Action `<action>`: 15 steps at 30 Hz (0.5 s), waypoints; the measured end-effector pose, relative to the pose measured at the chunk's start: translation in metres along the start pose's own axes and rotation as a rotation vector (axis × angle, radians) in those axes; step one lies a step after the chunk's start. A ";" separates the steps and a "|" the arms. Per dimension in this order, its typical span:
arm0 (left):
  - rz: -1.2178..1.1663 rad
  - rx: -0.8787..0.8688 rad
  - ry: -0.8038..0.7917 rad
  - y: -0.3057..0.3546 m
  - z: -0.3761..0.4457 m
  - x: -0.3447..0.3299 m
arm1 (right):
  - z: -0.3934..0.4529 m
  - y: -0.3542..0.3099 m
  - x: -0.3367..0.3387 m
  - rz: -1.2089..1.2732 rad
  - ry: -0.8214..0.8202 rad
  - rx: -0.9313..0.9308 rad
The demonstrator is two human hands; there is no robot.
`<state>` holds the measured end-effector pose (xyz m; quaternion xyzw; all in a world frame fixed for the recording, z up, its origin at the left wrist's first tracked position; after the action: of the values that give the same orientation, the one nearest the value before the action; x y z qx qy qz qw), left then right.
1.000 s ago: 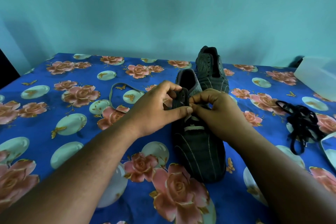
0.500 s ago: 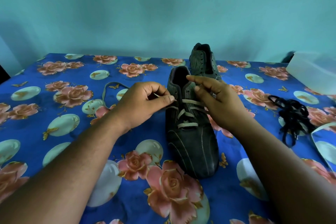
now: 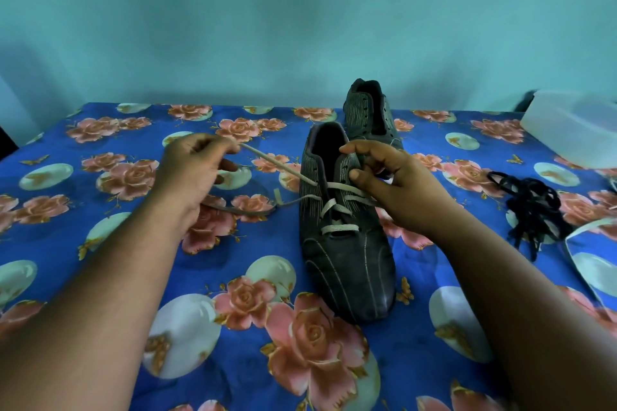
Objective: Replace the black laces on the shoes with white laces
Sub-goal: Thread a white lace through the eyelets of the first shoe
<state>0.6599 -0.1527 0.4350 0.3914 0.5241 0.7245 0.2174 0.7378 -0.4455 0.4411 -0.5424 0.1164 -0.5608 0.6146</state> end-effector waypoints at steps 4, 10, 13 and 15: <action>0.164 -0.022 0.159 -0.007 0.006 0.004 | 0.000 -0.003 -0.001 0.037 -0.014 -0.005; 0.363 -0.592 -0.239 0.027 -0.031 -0.044 | 0.000 -0.001 -0.001 0.033 -0.019 -0.012; 0.365 -0.617 -0.409 0.022 -0.041 -0.059 | 0.000 0.001 0.000 0.015 -0.018 -0.006; 0.348 -0.557 -0.433 0.020 -0.040 -0.061 | 0.001 0.003 0.000 0.001 -0.017 -0.008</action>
<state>0.6661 -0.2273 0.4269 0.5443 0.1753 0.7657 0.2944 0.7399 -0.4452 0.4393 -0.5497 0.1137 -0.5555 0.6134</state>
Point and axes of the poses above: each hand's wrist, its own z-axis towards the middle knuckle, its own x-axis out of the back of the hand, y = z × x, the point moved 4 cm from there along z, towards the middle knuckle, and after that the axes turned 11 degrees about z, right-handed, at the moved point
